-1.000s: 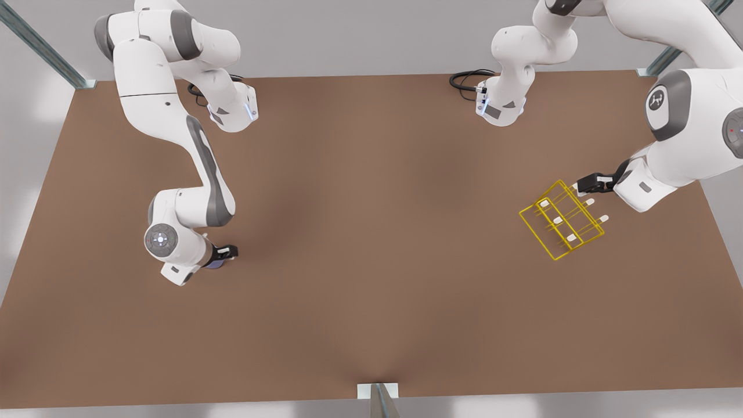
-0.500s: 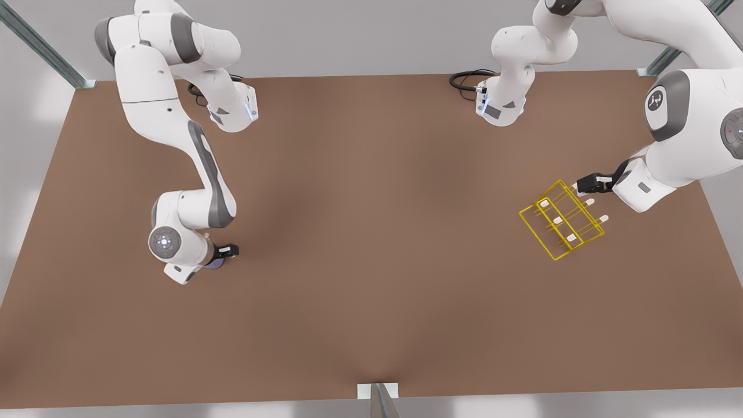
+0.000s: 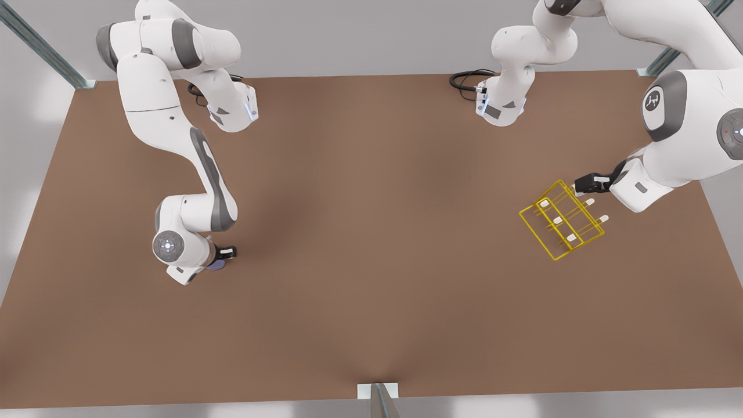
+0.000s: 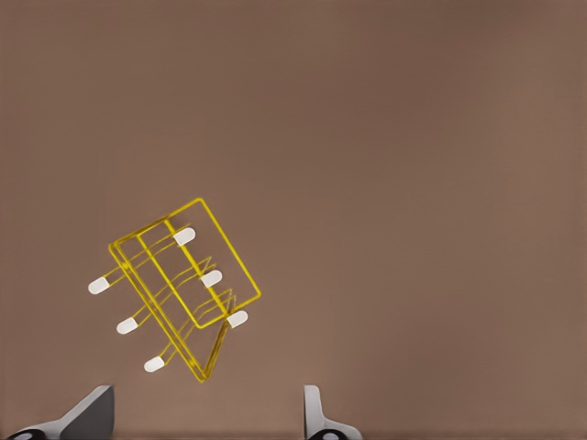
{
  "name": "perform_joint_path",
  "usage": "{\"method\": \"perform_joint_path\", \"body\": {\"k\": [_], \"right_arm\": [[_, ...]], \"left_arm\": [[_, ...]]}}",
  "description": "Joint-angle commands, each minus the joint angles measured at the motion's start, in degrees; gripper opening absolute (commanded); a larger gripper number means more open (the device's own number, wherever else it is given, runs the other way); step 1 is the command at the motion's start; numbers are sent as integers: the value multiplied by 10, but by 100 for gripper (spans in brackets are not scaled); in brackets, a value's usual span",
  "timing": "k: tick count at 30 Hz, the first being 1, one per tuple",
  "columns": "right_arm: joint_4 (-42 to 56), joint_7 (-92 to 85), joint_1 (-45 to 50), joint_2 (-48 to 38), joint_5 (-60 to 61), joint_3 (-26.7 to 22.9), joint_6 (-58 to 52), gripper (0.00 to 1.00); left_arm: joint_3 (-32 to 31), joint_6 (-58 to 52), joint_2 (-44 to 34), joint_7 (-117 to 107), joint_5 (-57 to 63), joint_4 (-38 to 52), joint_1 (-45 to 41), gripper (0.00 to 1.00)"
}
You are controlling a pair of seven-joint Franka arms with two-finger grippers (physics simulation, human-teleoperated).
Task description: Place the cup on the cup holder
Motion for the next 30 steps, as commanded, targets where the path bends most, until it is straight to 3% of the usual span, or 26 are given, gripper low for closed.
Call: {"method": "perform_joint_path", "body": {"k": [1, 5, 7, 8, 13, 17, 20, 22, 27, 30], "right_arm": [[0, 12, 1, 2, 1, 0, -3, 66], [-7, 12, 0, 1, 1, 0, -6, 45], [-5, 4, -7, 1, 1, 0, -19, 25], [-6, 2, -12, 1, -1, 0, -19, 21], [36, -16, -11, -7, 5, 3, -46, 21], [143, -9, -16, -25, 263, 11, -303, 21], [179, -36, -10, -5, 482, 35, -392, 21], [225, -70, -7, 55, 582, 83, -394, 21], [556, -77, 125, 317, 850, 83, -351, 21], [620, -103, 186, 406, 951, 83, -292, 21]], "left_arm": [[0, -1, -1, 0, 0, 0, 0, 100], [0, -1, -1, 0, 0, 0, -6, 100], [0, -1, -1, 0, 0, 0, -7, 100], [0, -1, -1, 0, 0, 0, -7, 100], [1, -2, -1, -1, 0, 0, -11, 100], [0, -3, -1, -1, 0, 0, -11, 100], [0, -5, -1, -1, 0, 0, -11, 100], [1, -5, 4, -1, 0, 0, -11, 100], [0, -7, 6, -1, 0, 0, -11, 100], [0, -6, 7, -1, 0, 0, -11, 100]]}}
